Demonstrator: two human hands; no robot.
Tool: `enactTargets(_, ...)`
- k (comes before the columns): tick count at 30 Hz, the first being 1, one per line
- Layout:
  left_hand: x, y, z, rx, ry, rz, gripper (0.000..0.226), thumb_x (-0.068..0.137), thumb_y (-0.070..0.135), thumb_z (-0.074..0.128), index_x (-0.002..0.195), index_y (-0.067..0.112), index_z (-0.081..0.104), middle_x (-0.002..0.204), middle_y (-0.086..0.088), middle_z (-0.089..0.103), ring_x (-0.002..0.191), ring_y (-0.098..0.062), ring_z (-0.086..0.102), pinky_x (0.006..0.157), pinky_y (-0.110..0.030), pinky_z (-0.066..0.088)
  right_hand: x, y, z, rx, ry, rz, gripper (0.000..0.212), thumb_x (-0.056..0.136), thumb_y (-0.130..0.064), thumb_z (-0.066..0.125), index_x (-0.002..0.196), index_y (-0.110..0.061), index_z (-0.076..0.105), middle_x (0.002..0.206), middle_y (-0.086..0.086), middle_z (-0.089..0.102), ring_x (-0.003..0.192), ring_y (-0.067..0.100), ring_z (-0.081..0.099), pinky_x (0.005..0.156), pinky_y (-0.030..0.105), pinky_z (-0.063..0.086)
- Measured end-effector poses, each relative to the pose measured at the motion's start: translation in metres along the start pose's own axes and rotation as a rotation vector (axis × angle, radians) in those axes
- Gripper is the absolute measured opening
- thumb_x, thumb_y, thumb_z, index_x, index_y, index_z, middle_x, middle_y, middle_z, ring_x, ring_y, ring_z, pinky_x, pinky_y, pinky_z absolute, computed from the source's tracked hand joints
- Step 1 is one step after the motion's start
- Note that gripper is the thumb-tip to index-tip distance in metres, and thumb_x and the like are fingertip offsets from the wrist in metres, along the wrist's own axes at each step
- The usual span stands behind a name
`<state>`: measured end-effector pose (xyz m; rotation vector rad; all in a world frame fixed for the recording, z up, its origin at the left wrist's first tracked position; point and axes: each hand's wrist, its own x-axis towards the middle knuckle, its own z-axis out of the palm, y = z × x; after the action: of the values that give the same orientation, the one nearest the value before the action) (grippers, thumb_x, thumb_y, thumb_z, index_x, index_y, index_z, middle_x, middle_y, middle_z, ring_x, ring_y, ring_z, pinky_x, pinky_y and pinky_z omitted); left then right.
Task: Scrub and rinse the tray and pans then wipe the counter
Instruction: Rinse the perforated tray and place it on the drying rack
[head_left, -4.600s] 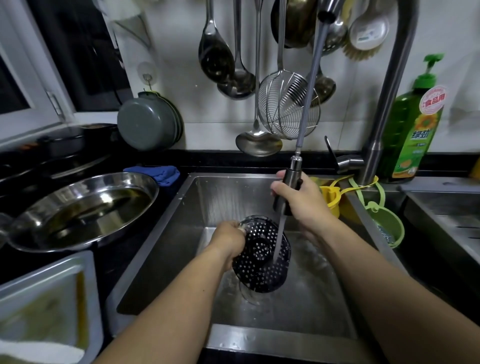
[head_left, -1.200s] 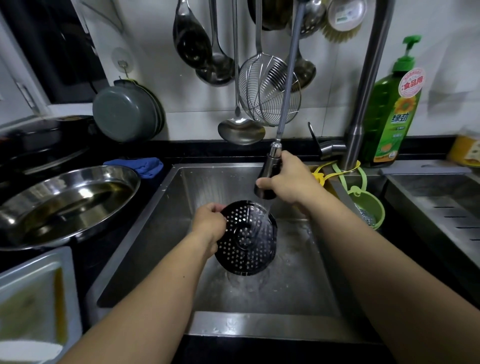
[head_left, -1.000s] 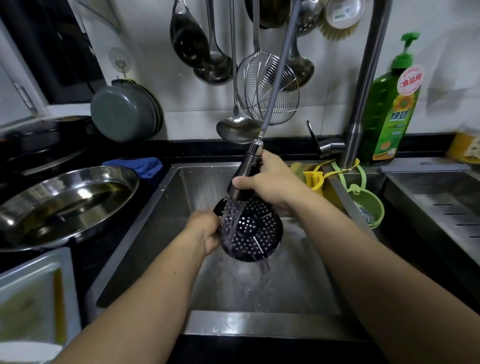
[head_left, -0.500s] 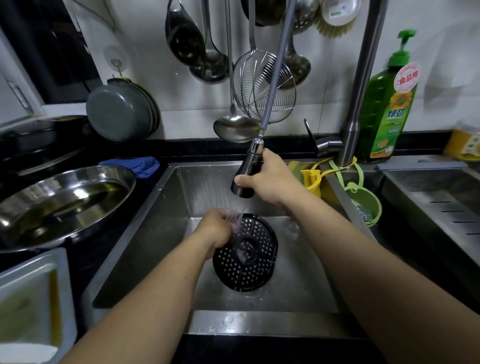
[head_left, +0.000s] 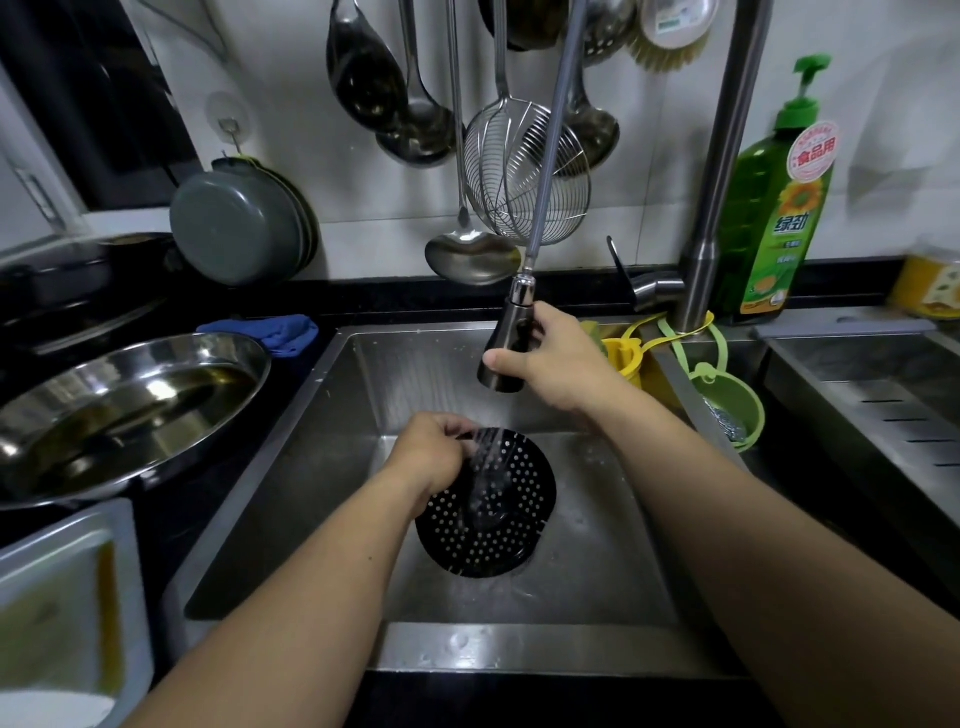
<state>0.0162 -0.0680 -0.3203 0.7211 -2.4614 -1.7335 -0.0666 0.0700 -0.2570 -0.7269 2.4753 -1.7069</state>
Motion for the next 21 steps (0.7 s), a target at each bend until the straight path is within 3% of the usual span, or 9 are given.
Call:
enactTargets(2,0.001,0.000,-0.002,0.018,0.025,-0.010,0.023,0.101,0.001,0.057,0.102,0.014,0.077,0.086,-0.001,0.075,0.076,-0.013,0.068,0.057,-0.017,0.050,-0.003,0.005,-0.008,0.075,-0.014,0.001,0.028,0.082,-0.015,0.082,0.103,-0.016,0.063,0.097,-0.003,0.070,0.086,0.006,0.065,0.068,0.011,0.048)
enactTargets(6,0.000,0.000,-0.004,0.029,0.063,-0.004,0.024,0.102,0.003,0.057,0.107,0.015,0.076,0.099,-0.006,0.076,0.086,-0.016,0.069,0.061,-0.017,0.048,-0.006,0.014,-0.020,0.184,-0.097,0.020,0.036,0.085,-0.008,0.077,0.118,-0.013,0.066,0.108,-0.001,0.073,0.096,0.004,0.068,0.077,0.014,0.052)
enactTargets(10,0.002,-0.001,-0.006,0.037,0.065,-0.011,0.023,0.101,0.003,0.059,0.108,0.015,0.077,0.097,-0.005,0.075,0.090,-0.017,0.070,0.066,-0.021,0.049,-0.004,0.023,-0.028,0.189,-0.179,-0.007,0.038,0.084,-0.010,0.079,0.120,-0.016,0.068,0.117,-0.003,0.073,0.114,0.010,0.066,0.107,0.039,0.048)
enactTargets(14,0.002,-0.001,-0.005,0.022,0.057,-0.021,0.022,0.101,0.003,0.059,0.105,0.016,0.076,0.096,-0.005,0.075,0.087,-0.017,0.069,0.061,-0.019,0.048,-0.002,0.026,-0.026,0.152,-0.200,-0.033,0.040,0.080,-0.019,0.083,0.117,-0.021,0.069,0.117,-0.005,0.073,0.118,0.012,0.065,0.110,0.048,0.044)
enactTargets(17,0.002,0.000,-0.006,0.038,0.048,-0.016,0.022,0.101,0.004,0.060,0.102,0.021,0.074,0.094,-0.001,0.072,0.083,-0.012,0.066,0.061,-0.017,0.045,-0.003,0.024,-0.027,0.150,-0.208,-0.042,0.044,0.078,-0.018,0.084,0.118,-0.022,0.067,0.117,-0.006,0.073,0.115,0.010,0.066,0.109,0.044,0.046)
enactTargets(21,0.002,0.000,-0.006,0.024,0.037,-0.026,0.022,0.100,0.006,0.061,0.105,0.021,0.075,0.096,0.001,0.072,0.091,-0.016,0.068,0.070,-0.023,0.050,-0.003,0.020,-0.032,0.059,-0.207,-0.051,0.047,0.078,-0.018,0.084,0.120,-0.017,0.063,0.115,-0.002,0.072,0.107,0.009,0.068,0.097,0.027,0.052)
